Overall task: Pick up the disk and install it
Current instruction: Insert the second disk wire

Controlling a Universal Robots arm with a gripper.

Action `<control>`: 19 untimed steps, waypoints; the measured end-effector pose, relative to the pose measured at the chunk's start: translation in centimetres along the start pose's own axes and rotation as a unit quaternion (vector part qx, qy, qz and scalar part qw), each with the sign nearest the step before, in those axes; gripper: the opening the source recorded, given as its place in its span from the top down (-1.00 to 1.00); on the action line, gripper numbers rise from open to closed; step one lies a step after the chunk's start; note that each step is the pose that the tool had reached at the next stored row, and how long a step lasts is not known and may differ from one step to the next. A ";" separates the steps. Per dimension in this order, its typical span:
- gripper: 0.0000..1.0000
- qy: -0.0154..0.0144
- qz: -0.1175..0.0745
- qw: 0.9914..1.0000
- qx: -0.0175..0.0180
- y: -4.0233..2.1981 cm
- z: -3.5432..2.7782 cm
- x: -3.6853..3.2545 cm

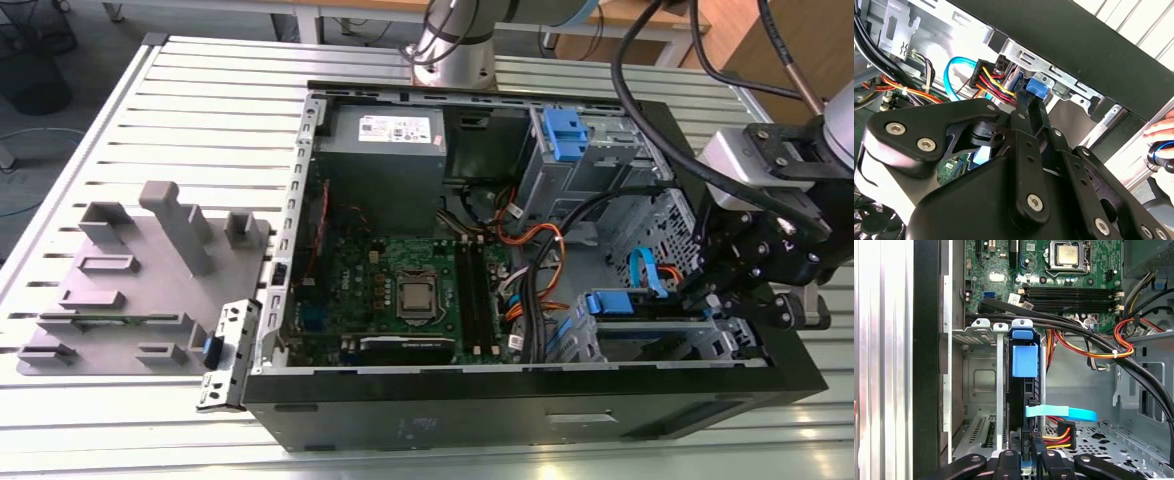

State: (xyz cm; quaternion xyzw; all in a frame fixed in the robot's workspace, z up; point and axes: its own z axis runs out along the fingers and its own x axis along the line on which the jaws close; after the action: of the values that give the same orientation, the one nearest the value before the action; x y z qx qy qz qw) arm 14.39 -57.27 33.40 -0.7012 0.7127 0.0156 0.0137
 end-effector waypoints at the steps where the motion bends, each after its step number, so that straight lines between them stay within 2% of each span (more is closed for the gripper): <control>1: 0.53 0.000 0.000 1.000 0.000 0.00 0.00 0.00; 6: 0.53 0.000 0.000 1.000 0.000 -0.01 0.01 -0.01; 8: 0.67 0.000 0.000 1.000 0.000 -0.01 0.00 -0.01; 19: 0.67 0.000 0.000 1.000 0.000 -0.02 -0.02 -0.03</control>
State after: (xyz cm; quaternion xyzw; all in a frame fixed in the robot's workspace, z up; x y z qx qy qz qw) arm 14.41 -57.23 33.43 -0.7012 0.7127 0.0157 0.0137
